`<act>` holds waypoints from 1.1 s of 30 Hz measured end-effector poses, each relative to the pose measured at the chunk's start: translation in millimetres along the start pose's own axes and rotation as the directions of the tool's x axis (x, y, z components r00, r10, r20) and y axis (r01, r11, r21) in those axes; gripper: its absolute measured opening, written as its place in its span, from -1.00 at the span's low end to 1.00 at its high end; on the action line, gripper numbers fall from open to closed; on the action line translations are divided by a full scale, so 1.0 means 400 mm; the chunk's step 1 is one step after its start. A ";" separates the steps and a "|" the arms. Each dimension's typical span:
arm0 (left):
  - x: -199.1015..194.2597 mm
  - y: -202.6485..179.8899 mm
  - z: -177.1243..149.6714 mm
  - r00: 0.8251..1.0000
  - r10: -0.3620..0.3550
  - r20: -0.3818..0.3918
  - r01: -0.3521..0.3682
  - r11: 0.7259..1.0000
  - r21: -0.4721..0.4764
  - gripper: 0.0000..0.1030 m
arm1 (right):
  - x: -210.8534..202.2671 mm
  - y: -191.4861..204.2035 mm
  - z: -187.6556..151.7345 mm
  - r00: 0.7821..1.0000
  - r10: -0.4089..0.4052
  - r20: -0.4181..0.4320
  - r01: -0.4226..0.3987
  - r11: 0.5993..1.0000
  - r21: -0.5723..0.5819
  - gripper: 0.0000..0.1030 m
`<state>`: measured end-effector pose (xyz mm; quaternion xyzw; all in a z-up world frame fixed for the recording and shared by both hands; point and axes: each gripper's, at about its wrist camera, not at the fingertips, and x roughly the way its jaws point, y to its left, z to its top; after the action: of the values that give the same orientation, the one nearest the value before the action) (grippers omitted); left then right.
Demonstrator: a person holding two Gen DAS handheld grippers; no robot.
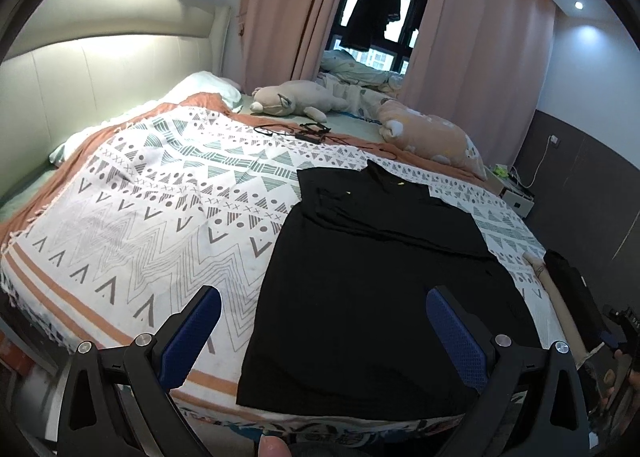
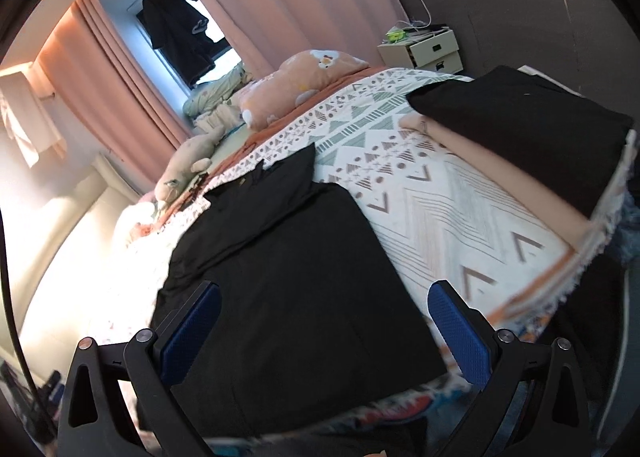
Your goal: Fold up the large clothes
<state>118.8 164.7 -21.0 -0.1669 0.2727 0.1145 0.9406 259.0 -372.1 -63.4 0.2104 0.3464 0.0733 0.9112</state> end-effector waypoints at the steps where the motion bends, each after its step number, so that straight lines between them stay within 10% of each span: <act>1: -0.015 0.002 -0.012 1.000 0.002 0.005 -0.002 1.000 0.001 0.99 | -0.009 -0.002 -0.011 1.000 -0.009 -0.006 0.009 1.000 -0.011 1.00; 15: -0.118 0.054 -0.160 0.998 0.041 -0.048 -0.041 0.999 -0.002 0.96 | -0.108 -0.093 -0.174 0.998 0.017 -0.054 -0.021 0.998 -0.062 1.00; 28: 0.064 0.159 -0.253 0.981 -0.010 -0.193 -0.012 0.993 -0.117 0.10 | 0.057 -0.177 -0.228 0.980 0.141 -0.142 -0.136 0.990 0.039 0.59; 33: 0.142 0.183 -0.273 0.973 -0.009 -0.230 -0.021 0.991 -0.131 0.06 | 0.153 -0.209 -0.233 0.974 0.144 -0.174 -0.131 0.988 0.083 0.50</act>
<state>91.5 197.9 -157.7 -0.2402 0.3719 0.1151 0.8892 242.1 -399.2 -198.9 0.2587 0.4141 0.1424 0.8610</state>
